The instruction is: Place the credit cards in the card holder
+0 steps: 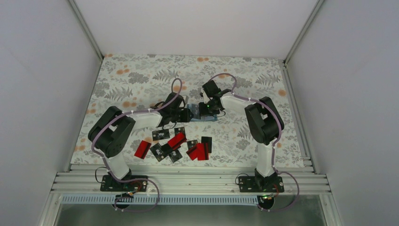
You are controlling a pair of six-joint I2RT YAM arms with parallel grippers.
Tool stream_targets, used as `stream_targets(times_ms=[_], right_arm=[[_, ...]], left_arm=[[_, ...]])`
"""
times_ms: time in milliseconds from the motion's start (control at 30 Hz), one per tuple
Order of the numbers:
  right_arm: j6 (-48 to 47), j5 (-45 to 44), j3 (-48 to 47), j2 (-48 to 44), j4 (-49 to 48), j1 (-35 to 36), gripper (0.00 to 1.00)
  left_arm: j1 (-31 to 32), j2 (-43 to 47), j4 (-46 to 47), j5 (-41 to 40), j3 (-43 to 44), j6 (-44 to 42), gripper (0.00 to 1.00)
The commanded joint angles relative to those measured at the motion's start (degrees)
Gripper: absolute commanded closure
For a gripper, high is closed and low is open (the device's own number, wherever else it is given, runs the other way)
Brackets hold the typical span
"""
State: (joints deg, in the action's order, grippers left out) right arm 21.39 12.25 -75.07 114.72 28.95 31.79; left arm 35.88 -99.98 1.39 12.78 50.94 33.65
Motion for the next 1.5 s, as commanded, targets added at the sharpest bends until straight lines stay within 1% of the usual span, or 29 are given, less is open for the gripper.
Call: stream_targets(times_ms=[0, 1067, 1133, 1233, 1467], right_arm=[[-0.55, -1.57, 2.16, 1.52, 0.06, -0.24, 0.96], [-0.46, 0.7, 2.92, 0.99, -0.53, -0.42, 0.96], [-0.47, 1.04, 3.01, 0.91, -0.53, -0.42, 0.96], [-0.4, 1.42, 3.08, 0.75, -0.58, -0.42, 0.96], [-0.29, 2.05, 3.15, -0.08, -0.52, -0.46, 0.96]], left_arm=[[0.25, -1.7, 1.06, 1.37, 1.62, -0.69, 0.73], [0.24, -4.78, 0.91, 2.6, 5.41, -0.93, 0.74], [0.24, -5.0, 0.86, 2.77, 5.75, -1.01, 0.78], [0.31, -5.55, 0.66, 2.96, 6.38, -1.13, 0.82], [0.67, -6.78, -0.94, 2.02, 7.92, -1.64, 0.84]])
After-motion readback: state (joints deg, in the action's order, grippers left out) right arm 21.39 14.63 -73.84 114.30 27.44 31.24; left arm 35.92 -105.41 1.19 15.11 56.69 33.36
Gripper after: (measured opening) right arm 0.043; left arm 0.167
